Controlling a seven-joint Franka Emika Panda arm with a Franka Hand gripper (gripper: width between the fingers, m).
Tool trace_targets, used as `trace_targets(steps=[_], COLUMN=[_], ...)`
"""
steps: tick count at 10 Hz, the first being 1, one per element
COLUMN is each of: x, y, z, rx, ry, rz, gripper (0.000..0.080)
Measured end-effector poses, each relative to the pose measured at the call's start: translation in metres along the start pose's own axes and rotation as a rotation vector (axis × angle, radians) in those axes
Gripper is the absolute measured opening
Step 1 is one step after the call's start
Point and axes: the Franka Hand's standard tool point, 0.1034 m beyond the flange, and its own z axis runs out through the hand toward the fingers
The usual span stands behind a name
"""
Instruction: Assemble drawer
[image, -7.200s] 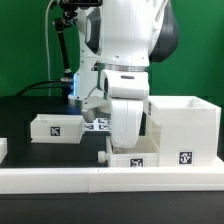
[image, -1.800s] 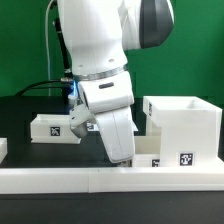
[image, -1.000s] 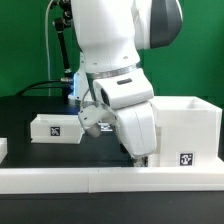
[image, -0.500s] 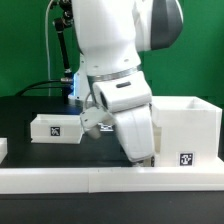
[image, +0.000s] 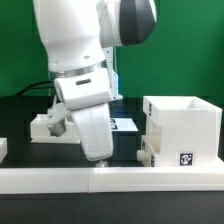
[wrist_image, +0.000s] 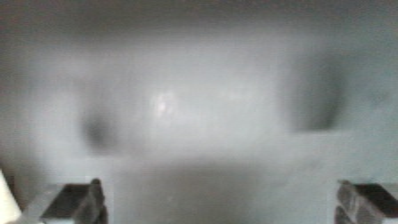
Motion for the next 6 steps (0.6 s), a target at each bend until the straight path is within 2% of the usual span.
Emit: trace_targets(steps=[3,6], x=[-0.020,-0.038], y=[-0.023,-0.058], z=[-0.018,-0.040], rx=[-0.023,-0.057], ry=[-0.023,-0.057], rz=[0.037,0.030], gripper=[0.0649,0.0649])
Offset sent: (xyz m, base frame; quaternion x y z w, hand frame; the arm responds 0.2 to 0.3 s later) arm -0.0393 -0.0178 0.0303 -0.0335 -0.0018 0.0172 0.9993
